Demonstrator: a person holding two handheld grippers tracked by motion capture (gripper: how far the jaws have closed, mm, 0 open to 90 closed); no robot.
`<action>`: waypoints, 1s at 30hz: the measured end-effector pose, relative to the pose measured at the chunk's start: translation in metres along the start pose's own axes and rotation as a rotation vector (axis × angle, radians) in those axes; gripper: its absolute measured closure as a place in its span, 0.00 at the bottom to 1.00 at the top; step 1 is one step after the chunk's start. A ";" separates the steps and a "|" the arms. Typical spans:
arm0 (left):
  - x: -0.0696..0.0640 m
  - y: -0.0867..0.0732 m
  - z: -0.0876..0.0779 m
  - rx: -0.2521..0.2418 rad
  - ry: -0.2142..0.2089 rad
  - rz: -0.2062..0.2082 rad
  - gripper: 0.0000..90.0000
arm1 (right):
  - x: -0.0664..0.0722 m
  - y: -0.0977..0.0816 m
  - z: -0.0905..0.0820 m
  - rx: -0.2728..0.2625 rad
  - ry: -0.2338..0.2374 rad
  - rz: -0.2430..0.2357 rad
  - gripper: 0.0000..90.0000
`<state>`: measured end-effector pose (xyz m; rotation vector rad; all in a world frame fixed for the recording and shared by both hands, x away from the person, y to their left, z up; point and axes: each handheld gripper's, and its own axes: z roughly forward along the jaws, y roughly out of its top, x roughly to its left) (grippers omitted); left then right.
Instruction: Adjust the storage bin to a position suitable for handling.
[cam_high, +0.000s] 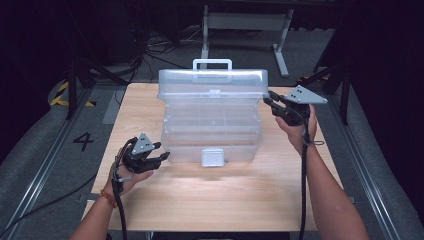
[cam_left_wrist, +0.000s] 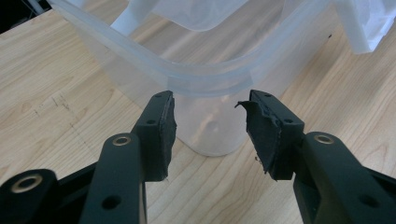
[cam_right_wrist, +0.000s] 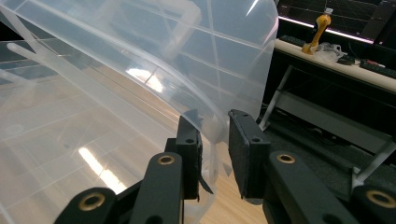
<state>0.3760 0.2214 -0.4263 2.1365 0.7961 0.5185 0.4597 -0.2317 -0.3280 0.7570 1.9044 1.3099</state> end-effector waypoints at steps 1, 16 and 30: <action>0.001 0.000 0.001 -0.001 -0.003 0.003 0.59 | 0.000 0.001 0.000 0.000 -0.001 -0.003 0.83; 0.003 -0.003 -0.003 -0.021 -0.021 -0.013 0.61 | -0.009 0.004 0.011 -0.021 0.002 0.035 0.83; 0.000 -0.008 -0.001 0.006 -0.015 -0.012 0.58 | -0.012 0.009 0.017 -0.007 -0.041 0.017 0.91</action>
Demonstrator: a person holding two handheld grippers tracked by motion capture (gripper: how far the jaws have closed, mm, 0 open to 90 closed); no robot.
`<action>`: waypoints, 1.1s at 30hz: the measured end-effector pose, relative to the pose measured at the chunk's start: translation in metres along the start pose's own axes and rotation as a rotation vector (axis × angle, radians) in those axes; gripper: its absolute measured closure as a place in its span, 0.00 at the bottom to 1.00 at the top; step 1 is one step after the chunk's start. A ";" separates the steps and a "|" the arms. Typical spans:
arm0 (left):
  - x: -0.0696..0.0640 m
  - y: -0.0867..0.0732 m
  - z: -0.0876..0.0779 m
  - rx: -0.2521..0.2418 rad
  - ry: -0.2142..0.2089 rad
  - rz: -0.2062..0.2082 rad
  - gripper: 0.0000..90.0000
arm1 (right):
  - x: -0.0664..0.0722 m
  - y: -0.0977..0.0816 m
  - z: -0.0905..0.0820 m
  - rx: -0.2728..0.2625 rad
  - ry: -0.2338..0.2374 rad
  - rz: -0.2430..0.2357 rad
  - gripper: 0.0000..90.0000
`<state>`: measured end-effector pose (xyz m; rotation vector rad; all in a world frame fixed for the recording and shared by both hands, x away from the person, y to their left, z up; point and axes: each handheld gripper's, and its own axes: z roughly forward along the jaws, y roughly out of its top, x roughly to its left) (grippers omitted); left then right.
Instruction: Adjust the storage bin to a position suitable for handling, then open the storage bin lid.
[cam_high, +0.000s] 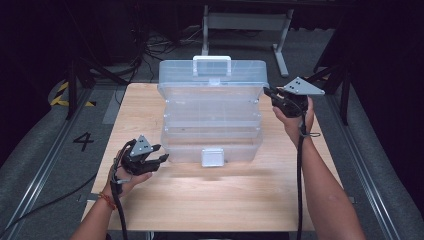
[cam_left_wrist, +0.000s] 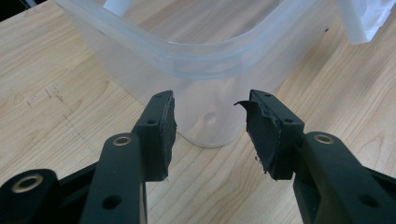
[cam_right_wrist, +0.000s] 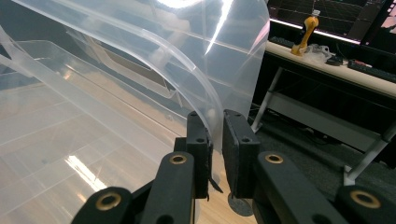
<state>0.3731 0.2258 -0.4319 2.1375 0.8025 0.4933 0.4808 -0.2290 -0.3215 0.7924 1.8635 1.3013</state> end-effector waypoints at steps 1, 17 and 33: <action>0.001 0.000 0.001 -0.001 -0.001 0.002 0.58 | 0.000 0.001 0.000 0.001 -0.001 0.001 0.92; 0.005 -0.003 -0.001 -0.001 -0.007 -0.004 0.57 | 0.000 0.002 0.007 -0.035 -0.011 0.013 0.85; 0.007 -0.005 -0.001 0.006 -0.016 -0.014 0.56 | -0.003 0.001 0.033 -0.010 -0.050 0.093 0.77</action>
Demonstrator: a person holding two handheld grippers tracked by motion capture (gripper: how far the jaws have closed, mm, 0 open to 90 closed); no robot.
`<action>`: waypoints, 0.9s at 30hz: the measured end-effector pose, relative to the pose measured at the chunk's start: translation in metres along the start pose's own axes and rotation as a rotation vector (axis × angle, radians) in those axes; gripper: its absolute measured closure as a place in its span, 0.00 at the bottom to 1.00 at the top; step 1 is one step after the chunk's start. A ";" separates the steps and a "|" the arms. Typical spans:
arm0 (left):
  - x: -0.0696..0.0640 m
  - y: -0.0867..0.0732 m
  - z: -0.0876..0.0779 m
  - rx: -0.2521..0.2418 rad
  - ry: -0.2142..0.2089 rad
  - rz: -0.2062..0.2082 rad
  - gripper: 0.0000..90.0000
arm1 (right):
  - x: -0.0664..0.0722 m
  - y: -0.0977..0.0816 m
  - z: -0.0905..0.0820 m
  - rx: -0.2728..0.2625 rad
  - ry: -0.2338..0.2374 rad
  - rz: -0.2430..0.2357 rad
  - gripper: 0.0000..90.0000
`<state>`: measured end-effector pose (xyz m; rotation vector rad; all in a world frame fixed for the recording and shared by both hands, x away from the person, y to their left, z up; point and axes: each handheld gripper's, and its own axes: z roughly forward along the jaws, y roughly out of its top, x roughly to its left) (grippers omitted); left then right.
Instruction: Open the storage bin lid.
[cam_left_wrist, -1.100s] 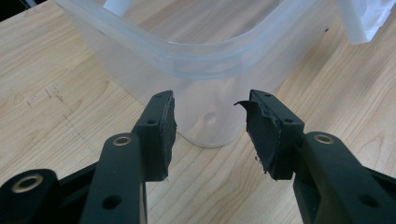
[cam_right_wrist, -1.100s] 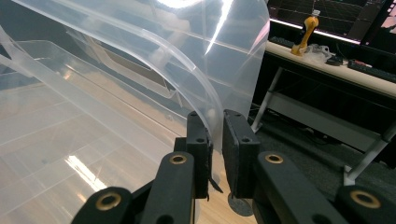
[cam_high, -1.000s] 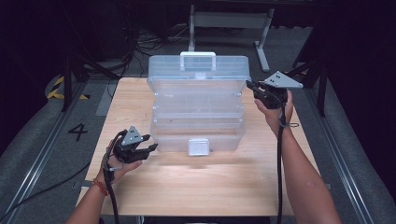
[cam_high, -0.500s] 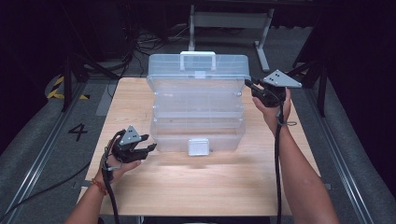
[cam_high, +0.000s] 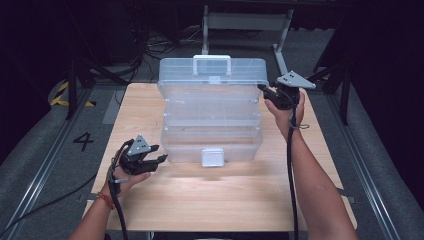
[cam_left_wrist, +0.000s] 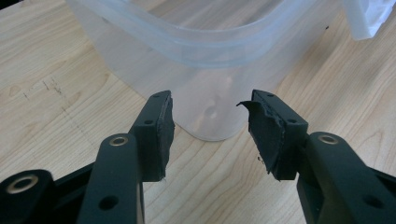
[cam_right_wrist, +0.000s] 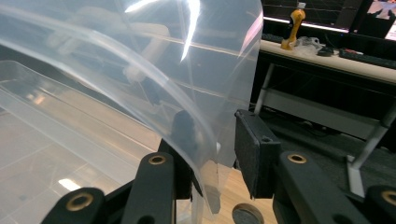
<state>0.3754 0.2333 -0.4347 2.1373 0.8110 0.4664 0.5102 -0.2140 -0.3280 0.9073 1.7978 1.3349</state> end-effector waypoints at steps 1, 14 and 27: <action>0.000 0.000 0.000 0.001 -0.005 -0.007 0.56 | 0.000 0.001 0.001 0.005 -0.006 -0.006 0.77; 0.005 -0.007 0.005 0.054 -0.023 0.006 0.53 | -0.005 0.012 0.013 0.027 -0.027 -0.018 0.78; 0.006 -0.046 -0.002 0.177 -0.001 0.010 0.37 | -0.010 0.019 0.019 0.055 -0.021 -0.030 0.79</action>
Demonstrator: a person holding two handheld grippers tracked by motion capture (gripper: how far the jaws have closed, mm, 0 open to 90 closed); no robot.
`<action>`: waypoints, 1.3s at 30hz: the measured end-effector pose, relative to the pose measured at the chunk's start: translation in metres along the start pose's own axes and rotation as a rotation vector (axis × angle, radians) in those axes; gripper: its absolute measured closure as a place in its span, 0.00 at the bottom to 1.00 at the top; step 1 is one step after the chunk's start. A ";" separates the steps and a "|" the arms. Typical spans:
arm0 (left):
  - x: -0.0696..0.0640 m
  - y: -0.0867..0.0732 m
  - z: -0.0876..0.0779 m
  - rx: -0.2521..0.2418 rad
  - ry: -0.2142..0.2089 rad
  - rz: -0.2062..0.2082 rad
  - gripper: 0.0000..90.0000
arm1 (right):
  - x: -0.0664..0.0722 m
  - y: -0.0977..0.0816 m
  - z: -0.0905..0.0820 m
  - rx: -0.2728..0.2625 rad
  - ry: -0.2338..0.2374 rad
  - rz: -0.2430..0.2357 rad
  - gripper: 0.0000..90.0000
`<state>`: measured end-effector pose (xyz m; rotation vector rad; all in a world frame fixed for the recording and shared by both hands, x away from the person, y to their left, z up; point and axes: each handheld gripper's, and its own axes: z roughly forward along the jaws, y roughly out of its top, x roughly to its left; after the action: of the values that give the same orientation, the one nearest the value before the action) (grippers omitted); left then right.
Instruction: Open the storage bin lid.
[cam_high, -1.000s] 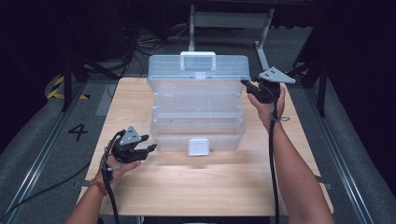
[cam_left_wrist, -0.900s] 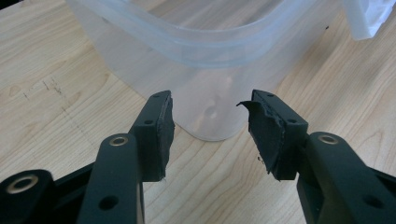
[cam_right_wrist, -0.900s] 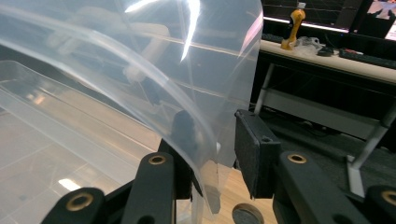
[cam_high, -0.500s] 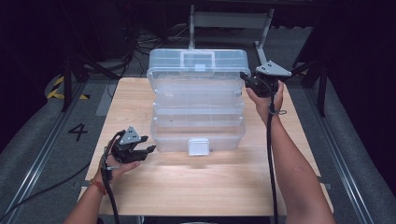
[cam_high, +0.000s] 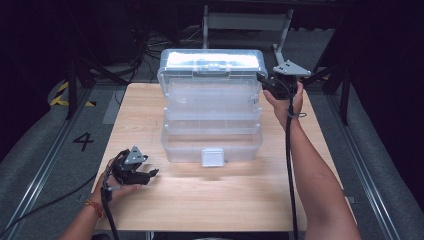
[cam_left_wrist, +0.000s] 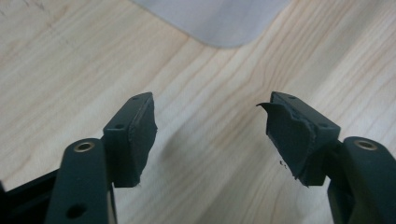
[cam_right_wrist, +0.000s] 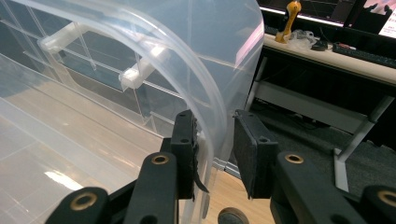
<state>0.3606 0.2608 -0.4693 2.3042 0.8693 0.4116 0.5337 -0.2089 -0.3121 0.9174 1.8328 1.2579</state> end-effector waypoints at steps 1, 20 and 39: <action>0.000 -0.003 0.000 0.005 0.004 -0.001 0.35 | 0.000 0.001 0.001 0.002 0.000 0.002 0.79; 0.007 -0.017 0.001 -0.046 -0.020 -0.091 0.29 | -0.008 0.011 0.016 0.040 -0.011 0.004 0.79; 0.007 -0.017 0.001 -0.050 -0.016 -0.089 0.28 | -0.022 0.014 0.041 0.043 -0.004 0.074 0.87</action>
<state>0.3580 0.2750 -0.4810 2.2113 0.9396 0.3715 0.5820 -0.2058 -0.3057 1.0193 1.8438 1.2646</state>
